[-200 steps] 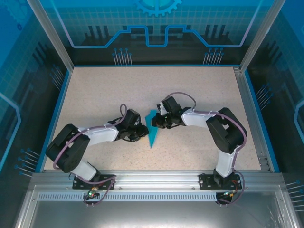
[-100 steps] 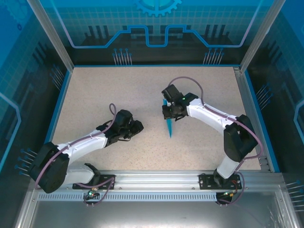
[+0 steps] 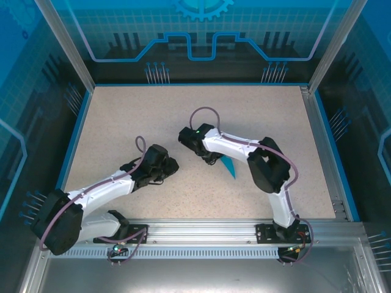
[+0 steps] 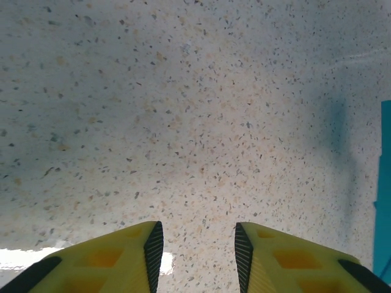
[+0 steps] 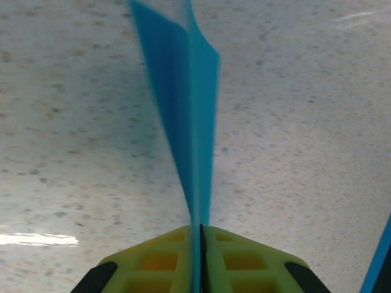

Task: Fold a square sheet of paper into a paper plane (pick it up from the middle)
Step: Turn over the paper at the center of the table, then fold the wing for the fifth time at the center of the table.

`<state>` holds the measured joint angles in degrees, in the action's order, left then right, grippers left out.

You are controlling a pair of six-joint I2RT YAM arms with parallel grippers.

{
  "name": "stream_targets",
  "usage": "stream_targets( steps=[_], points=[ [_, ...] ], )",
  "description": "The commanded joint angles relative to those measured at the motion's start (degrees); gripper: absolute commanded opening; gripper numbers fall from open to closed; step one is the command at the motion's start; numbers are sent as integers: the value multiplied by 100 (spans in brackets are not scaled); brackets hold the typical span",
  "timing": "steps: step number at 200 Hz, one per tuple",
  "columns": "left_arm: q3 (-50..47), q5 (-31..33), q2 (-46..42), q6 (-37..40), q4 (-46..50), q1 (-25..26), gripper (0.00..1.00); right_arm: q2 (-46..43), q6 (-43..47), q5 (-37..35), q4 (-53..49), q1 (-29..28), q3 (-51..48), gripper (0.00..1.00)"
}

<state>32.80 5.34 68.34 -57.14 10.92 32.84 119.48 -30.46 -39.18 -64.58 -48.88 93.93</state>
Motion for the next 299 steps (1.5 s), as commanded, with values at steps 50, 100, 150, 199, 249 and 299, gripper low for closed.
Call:
stream_targets(
  steps=[50,100,150,199,249,299],
  points=[
    [62,141,-150,-104,323,-16,41,449,-288,2369,713,-138,300,28],
    [-6,-23,9,-157,95,-23,42,-1098,-405,4464,2769,370,-1259,64],
    [287,-277,444,-24,1,-26,42,-2773,-787,5825,4477,1554,-3183,68],
    [398,-569,805,-31,-224,-23,42,-2386,-254,7410,4874,2045,-3535,25],
    [491,-762,1013,-9,-271,-19,42,-1561,-281,7466,5108,1961,-3394,20],
    [548,-857,1126,17,-313,-23,42,-1011,-540,7001,5248,1983,-3402,20]
  ],
)
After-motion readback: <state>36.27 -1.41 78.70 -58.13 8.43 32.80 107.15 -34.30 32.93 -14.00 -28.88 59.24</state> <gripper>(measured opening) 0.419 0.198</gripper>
